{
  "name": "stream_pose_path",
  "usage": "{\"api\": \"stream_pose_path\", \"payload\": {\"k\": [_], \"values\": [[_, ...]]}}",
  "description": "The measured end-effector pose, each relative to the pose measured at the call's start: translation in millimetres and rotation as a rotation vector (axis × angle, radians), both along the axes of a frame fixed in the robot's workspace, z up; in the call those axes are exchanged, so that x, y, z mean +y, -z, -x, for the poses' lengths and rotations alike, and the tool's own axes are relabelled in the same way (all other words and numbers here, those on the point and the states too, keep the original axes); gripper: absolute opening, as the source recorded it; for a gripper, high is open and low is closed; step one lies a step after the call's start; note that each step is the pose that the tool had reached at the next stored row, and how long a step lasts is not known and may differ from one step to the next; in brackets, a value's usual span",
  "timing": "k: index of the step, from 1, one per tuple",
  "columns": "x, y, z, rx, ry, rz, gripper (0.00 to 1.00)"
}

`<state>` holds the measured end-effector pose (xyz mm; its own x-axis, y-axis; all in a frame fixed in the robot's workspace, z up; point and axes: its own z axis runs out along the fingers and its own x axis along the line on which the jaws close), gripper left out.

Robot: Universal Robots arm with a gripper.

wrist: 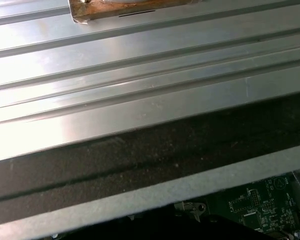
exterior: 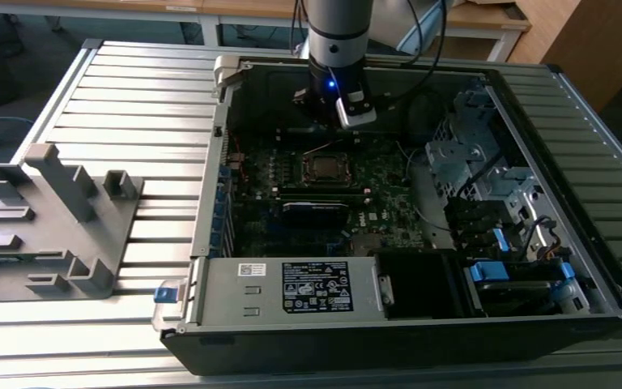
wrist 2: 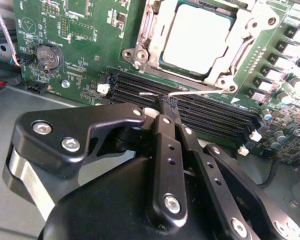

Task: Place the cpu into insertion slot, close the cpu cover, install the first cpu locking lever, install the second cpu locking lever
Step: 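Install the first cpu locking lever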

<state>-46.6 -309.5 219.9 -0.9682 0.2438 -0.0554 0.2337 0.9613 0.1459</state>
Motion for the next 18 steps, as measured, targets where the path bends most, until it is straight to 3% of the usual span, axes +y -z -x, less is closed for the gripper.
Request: {"api": "stream_pose_path", "payload": {"k": [9,14,18], "values": [[-0.1,5.3,0.0,-0.0065,0.0,0.0111,0.1],[0.0,8.5,0.1,-0.014,0.0,0.0209,0.1],[0.2,10.7,0.1,-0.0149,0.013,0.0253,0.1]]}}
